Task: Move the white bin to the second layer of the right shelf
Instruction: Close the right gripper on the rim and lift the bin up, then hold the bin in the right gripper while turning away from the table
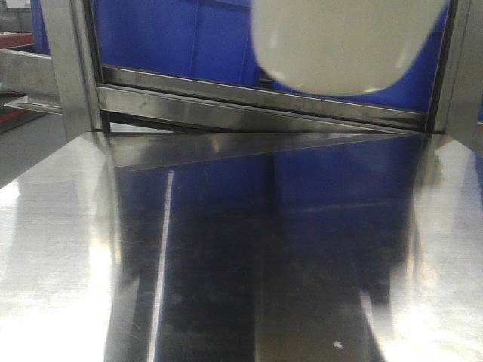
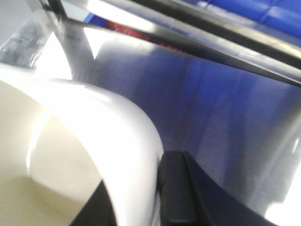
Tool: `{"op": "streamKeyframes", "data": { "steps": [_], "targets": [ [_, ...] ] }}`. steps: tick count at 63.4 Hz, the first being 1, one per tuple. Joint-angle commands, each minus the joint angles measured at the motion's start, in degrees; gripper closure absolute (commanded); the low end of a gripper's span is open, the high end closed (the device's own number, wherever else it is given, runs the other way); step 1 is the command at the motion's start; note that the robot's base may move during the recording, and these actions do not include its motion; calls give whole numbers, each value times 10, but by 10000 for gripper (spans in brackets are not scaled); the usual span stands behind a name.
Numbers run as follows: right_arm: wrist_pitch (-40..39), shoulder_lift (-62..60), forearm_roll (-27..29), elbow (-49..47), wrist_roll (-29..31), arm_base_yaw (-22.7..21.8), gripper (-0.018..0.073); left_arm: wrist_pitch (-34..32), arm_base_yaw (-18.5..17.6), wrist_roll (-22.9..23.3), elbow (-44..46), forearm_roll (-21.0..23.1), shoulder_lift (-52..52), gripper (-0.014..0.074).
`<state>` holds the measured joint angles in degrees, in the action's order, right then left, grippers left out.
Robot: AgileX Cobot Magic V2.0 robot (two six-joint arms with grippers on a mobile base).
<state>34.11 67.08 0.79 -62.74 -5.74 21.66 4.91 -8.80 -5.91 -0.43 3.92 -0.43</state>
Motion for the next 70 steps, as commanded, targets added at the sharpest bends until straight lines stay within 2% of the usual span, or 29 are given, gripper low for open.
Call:
{"op": "streamKeyframes", "data": {
  "steps": [1, 13, 27, 70],
  "targets": [
    [-59, -69, -8, 27, -8, -25, 503, -49, -3, 2, -21, 3, -8, 512],
    [-85, -191, -8, 146, -8, -86, 503, -49, -3, 2, -21, 3, -8, 512],
    [-95, -302, 11, 226, -8, -125, 503, -49, -3, 2, -21, 3, -8, 512],
    [-85, -331, 11, 235, -8, -128, 503, -49, -3, 2, -21, 3, -8, 512]
  ]
}}
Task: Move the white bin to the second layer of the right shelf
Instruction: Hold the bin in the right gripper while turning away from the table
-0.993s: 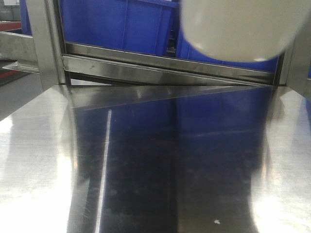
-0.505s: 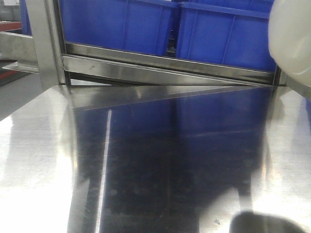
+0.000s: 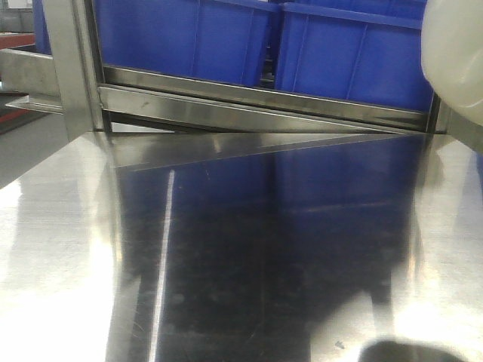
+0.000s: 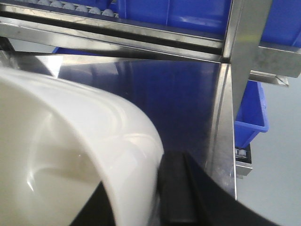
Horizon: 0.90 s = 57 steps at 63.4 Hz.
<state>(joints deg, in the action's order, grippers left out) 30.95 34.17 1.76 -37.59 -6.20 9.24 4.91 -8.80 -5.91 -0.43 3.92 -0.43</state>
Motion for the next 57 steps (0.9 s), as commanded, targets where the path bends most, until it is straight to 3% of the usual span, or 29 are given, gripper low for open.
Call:
{"op": "streamKeyframes", "data": {
  "steps": [1, 57],
  "targets": [
    [-53, -2, 2, -17, -3, -4, 503, -49, -3, 2, -21, 3, -8, 512],
    [-53, -2, 2, -17, -3, -4, 503, -49, -3, 2, -21, 3, -8, 512]
  ]
}}
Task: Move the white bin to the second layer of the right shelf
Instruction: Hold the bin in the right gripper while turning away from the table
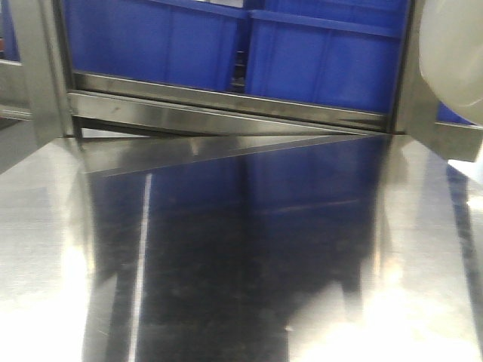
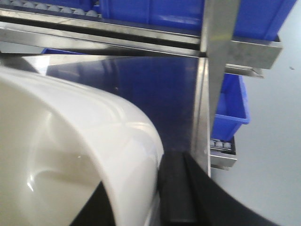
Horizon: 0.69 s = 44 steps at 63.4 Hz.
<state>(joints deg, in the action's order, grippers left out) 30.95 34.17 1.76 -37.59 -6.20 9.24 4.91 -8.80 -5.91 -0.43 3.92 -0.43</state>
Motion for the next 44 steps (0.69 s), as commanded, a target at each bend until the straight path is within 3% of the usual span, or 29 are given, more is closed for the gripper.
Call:
{"op": "streamKeyframes", "data": {
  "steps": [1, 44],
  "targets": [
    [-53, -2, 2, -17, -3, -4, 503, -49, -3, 2, -21, 3, -8, 512],
    [-53, -2, 2, -17, -3, -4, 503, -49, -3, 2, -21, 3, -8, 512]
  ]
}}
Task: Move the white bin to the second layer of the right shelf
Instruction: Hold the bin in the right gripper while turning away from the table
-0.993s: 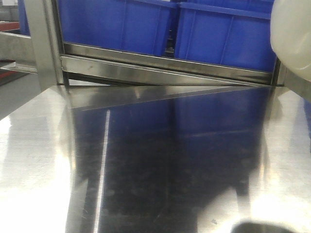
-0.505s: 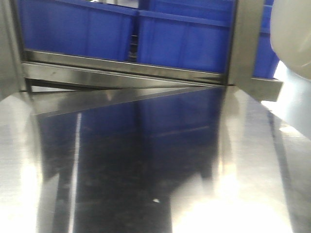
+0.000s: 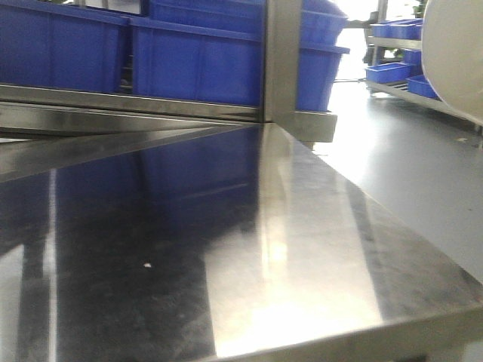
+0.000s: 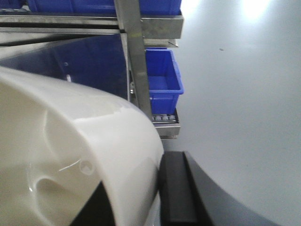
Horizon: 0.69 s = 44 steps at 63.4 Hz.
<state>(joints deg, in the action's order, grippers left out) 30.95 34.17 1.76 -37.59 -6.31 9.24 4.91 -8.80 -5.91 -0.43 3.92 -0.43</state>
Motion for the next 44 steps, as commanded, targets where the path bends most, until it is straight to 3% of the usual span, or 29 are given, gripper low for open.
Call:
{"op": "streamKeyframes", "data": {
  "steps": [1, 44],
  "targets": [
    [-53, -2, 2, -17, -2, -4, 503, -49, -3, 2, -21, 3, -8, 512],
    [-53, -2, 2, -17, -2, -4, 503, -49, -3, 2, -21, 3, -8, 512]
  ]
}}
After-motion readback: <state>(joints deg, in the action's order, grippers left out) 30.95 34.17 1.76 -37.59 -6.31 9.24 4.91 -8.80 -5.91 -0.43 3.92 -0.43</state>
